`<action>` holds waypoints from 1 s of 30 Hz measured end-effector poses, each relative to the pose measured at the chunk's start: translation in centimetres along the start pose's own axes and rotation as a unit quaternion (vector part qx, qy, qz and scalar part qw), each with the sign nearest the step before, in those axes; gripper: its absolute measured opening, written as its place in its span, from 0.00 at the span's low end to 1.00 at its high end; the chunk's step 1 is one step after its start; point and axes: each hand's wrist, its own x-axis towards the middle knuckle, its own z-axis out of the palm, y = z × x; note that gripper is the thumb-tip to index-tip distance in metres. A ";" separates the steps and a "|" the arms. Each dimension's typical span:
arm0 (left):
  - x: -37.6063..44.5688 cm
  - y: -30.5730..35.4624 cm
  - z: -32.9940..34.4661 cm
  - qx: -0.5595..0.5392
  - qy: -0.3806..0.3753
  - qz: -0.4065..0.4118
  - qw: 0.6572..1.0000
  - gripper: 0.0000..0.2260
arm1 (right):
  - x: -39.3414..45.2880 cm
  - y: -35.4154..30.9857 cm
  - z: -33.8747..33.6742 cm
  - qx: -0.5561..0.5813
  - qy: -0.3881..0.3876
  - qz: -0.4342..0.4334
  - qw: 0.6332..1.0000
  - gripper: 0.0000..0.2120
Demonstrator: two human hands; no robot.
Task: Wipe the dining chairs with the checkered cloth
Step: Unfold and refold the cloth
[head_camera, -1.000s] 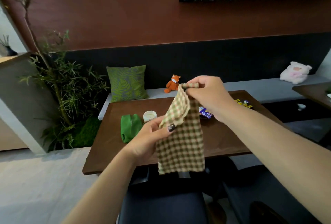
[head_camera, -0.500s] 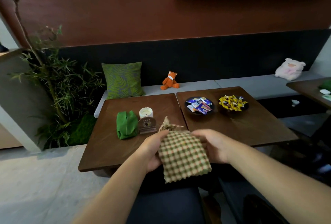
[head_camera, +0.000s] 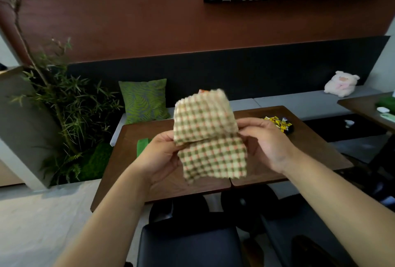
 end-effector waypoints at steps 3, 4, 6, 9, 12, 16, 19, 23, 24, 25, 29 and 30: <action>-0.5 0.1 -0.4 0.054 0.007 -0.012 0.998 0.13 | -0.5 0.6 0.5 -0.106 -0.021 -0.025 0.994 0.25; -0.6 -0.1 -0.5 0.063 0.019 -0.026 0.998 0.16 | -0.5 1.1 0.6 -0.129 -0.020 -0.021 0.991 0.24; -0.6 -0.4 -0.9 0.055 0.034 -0.056 0.996 0.17 | 0.0 2.0 0.5 -0.168 0.003 -0.017 0.986 0.16; -0.7 -0.7 -0.8 0.003 0.033 -0.073 0.997 0.14 | 1.0 3.4 0.5 -0.243 0.042 -0.034 0.969 0.07; -0.7 -2.0 -0.5 0.095 0.116 -0.011 0.989 0.08 | 1.6 4.5 1.3 -0.244 0.036 -0.035 0.969 0.21; -0.9 -3.5 -1.2 0.222 0.201 0.023 0.954 0.22 | 1.8 6.9 2.8 -0.213 0.095 -0.029 0.972 0.23; -1.1 -4.5 -2.8 0.147 0.184 -0.005 0.972 0.19 | 1.7 8.9 3.6 -0.208 0.114 -0.025 0.971 0.14; -0.8 -6.0 -5.2 0.052 0.151 -0.059 0.985 0.06 | 1.5 11.6 4.6 -0.140 0.126 0.017 0.982 0.06; -0.5 -6.8 -5.9 0.045 0.151 -0.066 0.985 0.03 | 1.4 12.5 4.9 -0.123 0.133 0.027 0.983 0.06; -0.2 -7.7 -6.5 0.046 0.154 -0.068 0.985 0.03 | 1.4 13.4 5.1 -0.112 0.141 0.039 0.983 0.05; 1.3 -12.3 -8.4 0.307 0.194 -0.003 0.932 0.06 | 1.6 18.0 5.9 -0.166 0.189 0.072 0.965 0.05; 1.6 -13.5 -8.6 0.354 0.196 0.010 0.914 0.07 | 1.7 19.2 6.1 -0.191 0.206 0.079 0.956 0.06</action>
